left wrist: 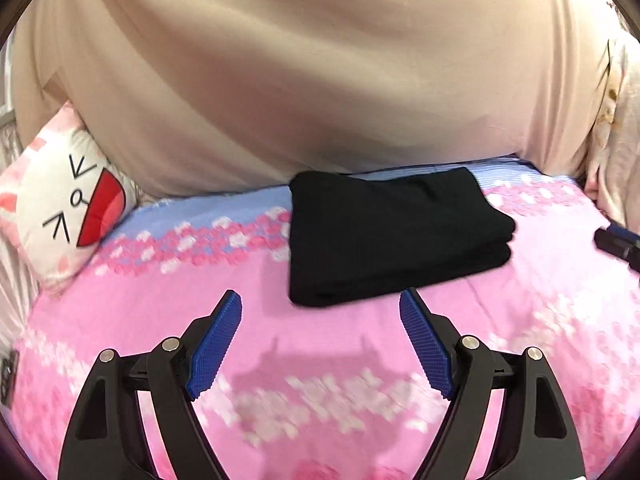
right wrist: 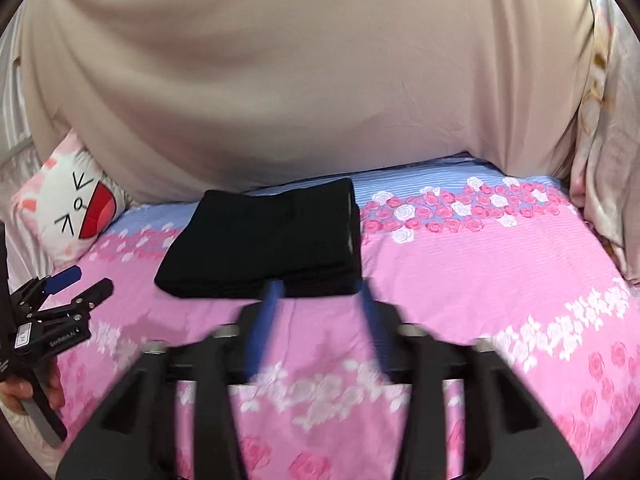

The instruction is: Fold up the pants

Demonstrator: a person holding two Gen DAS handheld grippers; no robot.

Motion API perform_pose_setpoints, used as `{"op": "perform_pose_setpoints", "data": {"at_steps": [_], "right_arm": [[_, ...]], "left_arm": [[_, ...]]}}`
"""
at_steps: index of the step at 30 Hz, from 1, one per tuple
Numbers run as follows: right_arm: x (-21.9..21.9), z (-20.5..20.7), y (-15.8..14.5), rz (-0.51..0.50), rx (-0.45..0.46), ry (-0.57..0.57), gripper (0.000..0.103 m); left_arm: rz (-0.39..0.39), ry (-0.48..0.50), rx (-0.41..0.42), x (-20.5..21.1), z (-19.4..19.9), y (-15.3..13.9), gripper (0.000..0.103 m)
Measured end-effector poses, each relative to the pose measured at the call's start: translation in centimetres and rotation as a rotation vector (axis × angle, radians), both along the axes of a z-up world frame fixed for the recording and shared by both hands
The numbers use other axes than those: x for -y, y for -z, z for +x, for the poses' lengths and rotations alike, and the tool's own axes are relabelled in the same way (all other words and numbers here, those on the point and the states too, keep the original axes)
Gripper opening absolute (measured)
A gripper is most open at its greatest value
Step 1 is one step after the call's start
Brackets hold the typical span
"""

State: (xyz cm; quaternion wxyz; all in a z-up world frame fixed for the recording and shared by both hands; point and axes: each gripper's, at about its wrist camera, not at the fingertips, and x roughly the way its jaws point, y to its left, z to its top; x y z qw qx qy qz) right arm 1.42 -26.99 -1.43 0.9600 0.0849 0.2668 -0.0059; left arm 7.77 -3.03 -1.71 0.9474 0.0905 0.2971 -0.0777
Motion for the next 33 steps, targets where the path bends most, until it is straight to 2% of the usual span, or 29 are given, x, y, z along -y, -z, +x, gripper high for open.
{"op": "perform_pose_setpoints", "data": {"at_steps": [1,3,4,5,6,9,17,19,33], "right_arm": [[-0.5,-0.6,0.0,-0.017,0.006,0.002,0.061],[-1.2,-1.5,0.0,-0.025,0.009,0.001,0.064],[-1.4,-1.8,-0.1,-0.015,0.013,0.002,0.067],[-1.5,-2.1,-0.1,-0.009,0.018,0.007,0.076],[-1.7,-2.5,-0.2,-0.009,0.028,0.015,0.081],[-2.8,-3.4,-0.5,-0.027,0.056,0.036,0.090],[-5.3,-4.4,-0.5,-0.042,0.054,0.025,0.093],[-5.7,-4.7,-0.6,-0.040,0.054,0.029,0.097],[-7.1,-6.0,-1.3,-0.048,0.072,0.040,0.098]], "left_arm": [[-0.013,-0.005,-0.007,0.3,-0.7,0.1,0.086],[-0.032,-0.015,-0.013,0.7,-1.7,0.2,0.087],[-0.039,-0.023,-0.010,0.8,-2.2,0.1,0.087],[-0.041,-0.031,-0.005,1.0,-2.5,0.1,0.087],[-0.040,-0.041,-0.001,1.0,-2.8,0.0,0.087],[-0.036,-0.084,0.016,1.1,-3.7,-0.3,0.087],[-0.022,-0.088,0.012,0.8,-5.0,0.0,0.087],[-0.016,-0.087,0.012,0.7,-5.3,0.0,0.087],[-0.017,-0.087,0.022,0.1,-6.6,-0.3,0.087]]}}
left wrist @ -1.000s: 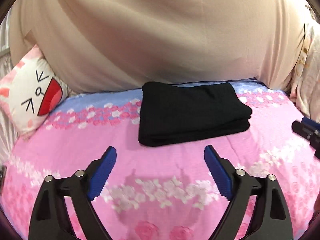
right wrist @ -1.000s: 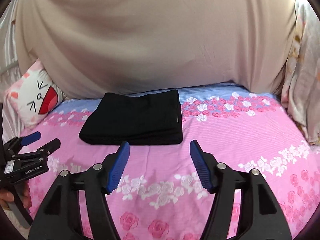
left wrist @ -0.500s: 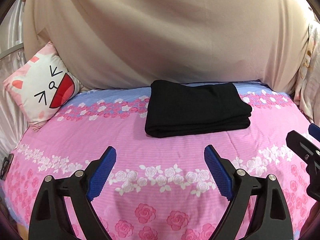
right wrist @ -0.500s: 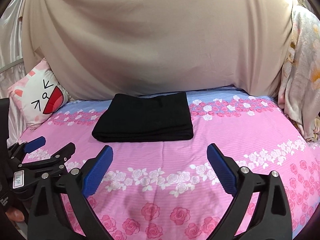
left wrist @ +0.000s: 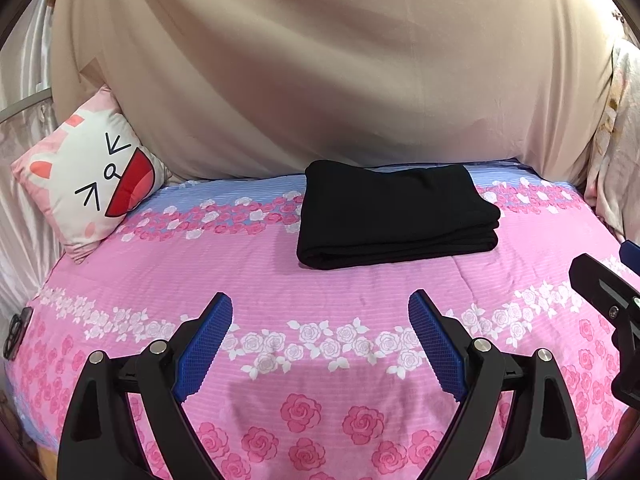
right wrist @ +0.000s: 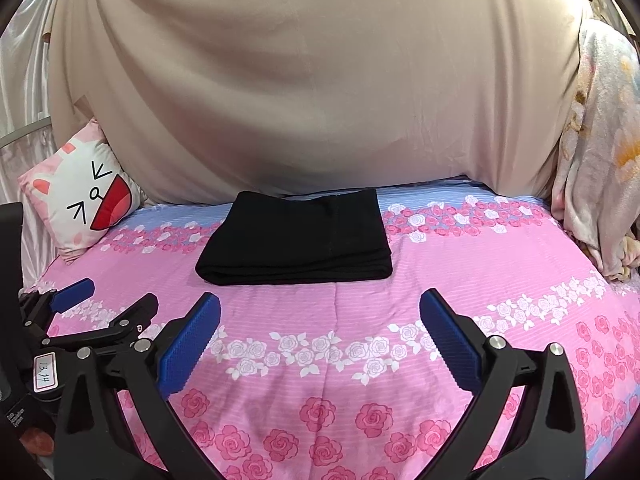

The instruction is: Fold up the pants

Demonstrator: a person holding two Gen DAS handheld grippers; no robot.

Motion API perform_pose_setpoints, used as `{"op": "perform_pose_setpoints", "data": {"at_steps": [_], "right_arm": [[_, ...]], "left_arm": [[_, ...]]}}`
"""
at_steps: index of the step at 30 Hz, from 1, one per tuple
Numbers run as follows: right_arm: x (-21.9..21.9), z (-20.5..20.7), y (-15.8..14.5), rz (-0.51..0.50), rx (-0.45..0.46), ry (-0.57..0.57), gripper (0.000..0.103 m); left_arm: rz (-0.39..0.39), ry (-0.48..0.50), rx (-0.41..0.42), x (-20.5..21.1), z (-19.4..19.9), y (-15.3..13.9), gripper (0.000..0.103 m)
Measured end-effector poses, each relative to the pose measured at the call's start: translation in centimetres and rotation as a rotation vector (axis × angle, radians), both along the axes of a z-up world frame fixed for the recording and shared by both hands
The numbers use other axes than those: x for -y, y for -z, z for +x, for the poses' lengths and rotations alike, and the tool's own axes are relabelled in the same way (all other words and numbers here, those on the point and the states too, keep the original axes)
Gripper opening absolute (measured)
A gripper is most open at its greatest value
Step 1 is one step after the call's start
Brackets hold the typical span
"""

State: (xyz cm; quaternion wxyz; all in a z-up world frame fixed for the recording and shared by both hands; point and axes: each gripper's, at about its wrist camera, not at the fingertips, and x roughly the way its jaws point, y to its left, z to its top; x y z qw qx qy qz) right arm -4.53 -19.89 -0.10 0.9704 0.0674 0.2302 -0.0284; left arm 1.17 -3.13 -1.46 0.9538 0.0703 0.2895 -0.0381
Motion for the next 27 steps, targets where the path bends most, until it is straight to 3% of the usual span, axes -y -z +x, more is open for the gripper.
{"op": "perform_pose_setpoints", "data": {"at_steps": [27], "right_arm": [[0.14,0.57,0.26,0.006,-0.020,0.016,0.098]], "left_arm": [[0.017,0.009,-0.010,-0.24,0.38,0.15,0.087]]}}
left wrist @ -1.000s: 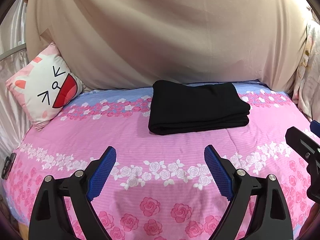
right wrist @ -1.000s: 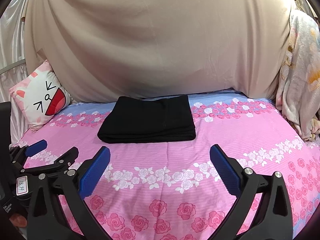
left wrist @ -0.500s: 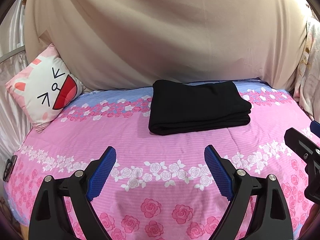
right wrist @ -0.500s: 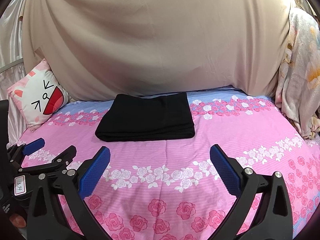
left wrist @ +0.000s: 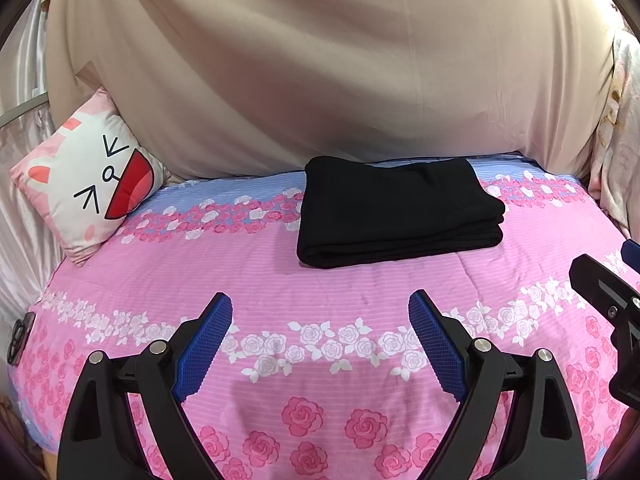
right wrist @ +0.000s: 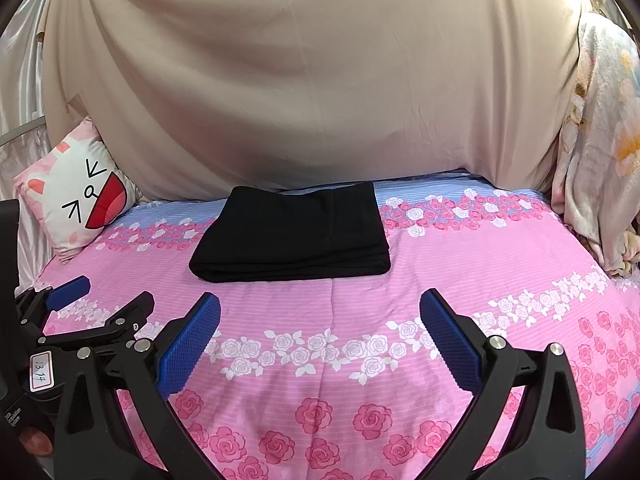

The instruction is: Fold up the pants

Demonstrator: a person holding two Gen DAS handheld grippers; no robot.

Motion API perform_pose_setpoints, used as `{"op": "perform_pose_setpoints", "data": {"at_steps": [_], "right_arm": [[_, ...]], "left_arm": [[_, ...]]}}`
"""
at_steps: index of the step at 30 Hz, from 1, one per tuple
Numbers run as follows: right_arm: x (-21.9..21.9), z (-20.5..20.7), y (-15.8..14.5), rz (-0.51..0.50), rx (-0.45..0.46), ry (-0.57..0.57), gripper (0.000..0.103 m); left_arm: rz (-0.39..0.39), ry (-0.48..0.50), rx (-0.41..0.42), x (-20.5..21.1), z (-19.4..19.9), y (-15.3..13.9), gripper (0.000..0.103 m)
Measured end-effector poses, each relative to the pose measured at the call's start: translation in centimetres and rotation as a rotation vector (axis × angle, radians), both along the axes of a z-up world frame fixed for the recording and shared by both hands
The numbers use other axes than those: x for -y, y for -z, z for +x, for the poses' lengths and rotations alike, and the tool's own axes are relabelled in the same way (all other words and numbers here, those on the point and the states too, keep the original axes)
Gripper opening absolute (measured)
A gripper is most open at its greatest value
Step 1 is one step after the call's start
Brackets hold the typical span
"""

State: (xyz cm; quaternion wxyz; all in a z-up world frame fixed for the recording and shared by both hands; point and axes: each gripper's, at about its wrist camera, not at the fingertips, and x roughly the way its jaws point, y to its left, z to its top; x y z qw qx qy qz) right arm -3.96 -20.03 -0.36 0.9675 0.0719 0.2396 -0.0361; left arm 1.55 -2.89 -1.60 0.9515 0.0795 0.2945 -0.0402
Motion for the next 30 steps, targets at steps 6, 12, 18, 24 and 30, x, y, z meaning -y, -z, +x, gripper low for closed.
{"op": "perform_pose_setpoints", "data": {"at_steps": [6,12,18,24,30], "right_arm": [[-0.03,0.07,0.08,-0.001,0.000,0.000,0.098],[-0.08,0.03,0.05,-0.001,0.000,0.002,0.098],[-0.15,0.05,0.33,-0.002,-0.001,0.004,0.098],[-0.23,0.14,0.50,-0.002,-0.002,0.001,0.098],[-0.21,0.17,0.49,-0.003,-0.002,-0.002,0.098]], "left_arm": [[0.002,0.001,-0.001,-0.19,0.03,0.10,0.087],[0.002,0.002,-0.002,-0.04,0.09,0.12,0.087],[0.003,0.000,-0.003,-0.13,0.11,0.17,0.087],[0.005,0.004,-0.001,-0.12,0.09,0.21,0.087],[0.004,0.003,-0.001,-0.05,0.12,0.20,0.087]]}}
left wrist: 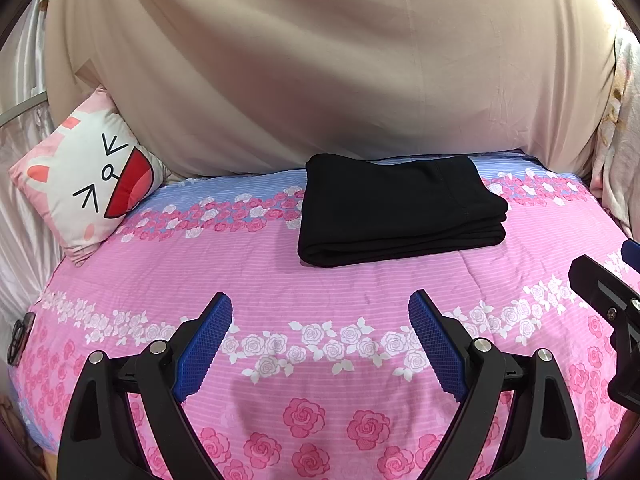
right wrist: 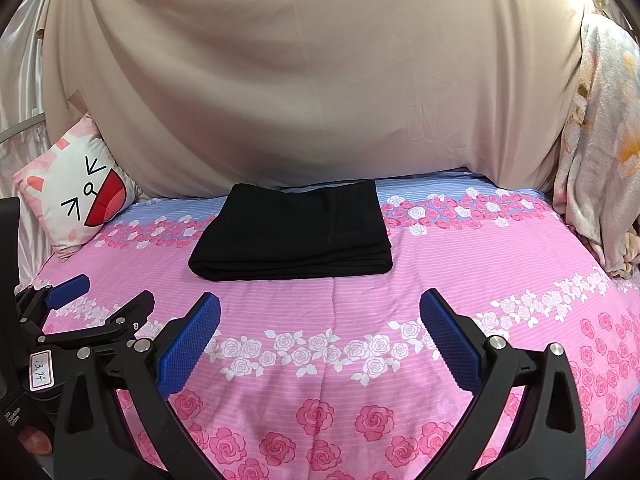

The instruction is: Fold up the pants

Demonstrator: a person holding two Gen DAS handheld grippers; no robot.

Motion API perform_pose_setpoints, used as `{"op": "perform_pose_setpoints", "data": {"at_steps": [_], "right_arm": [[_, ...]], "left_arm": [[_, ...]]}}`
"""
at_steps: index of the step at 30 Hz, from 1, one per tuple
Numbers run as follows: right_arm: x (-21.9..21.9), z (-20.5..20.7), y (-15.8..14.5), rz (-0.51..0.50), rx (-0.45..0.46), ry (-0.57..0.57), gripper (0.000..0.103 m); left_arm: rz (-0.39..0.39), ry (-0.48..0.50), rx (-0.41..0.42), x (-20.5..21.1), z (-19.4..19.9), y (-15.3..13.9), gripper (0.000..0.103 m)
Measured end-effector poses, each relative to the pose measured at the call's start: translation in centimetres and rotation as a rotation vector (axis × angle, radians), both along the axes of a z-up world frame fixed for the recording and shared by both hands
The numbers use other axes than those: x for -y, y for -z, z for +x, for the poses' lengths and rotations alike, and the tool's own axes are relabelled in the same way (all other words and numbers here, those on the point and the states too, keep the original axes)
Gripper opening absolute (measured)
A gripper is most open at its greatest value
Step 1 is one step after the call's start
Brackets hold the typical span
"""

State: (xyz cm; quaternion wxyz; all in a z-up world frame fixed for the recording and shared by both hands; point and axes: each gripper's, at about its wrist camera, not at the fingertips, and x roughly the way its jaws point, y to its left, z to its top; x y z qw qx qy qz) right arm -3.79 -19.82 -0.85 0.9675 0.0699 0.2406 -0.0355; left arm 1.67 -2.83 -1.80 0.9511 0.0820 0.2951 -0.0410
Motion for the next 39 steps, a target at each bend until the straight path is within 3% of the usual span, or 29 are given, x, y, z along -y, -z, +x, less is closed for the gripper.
{"op": "perform_pose_setpoints", "data": {"at_steps": [39], "right_arm": [[0.16,0.93,0.43,0.001,-0.016,-0.013,0.098]], "left_arm": [[0.003,0.007,-0.018,-0.29,0.78,0.35,0.087]]}}
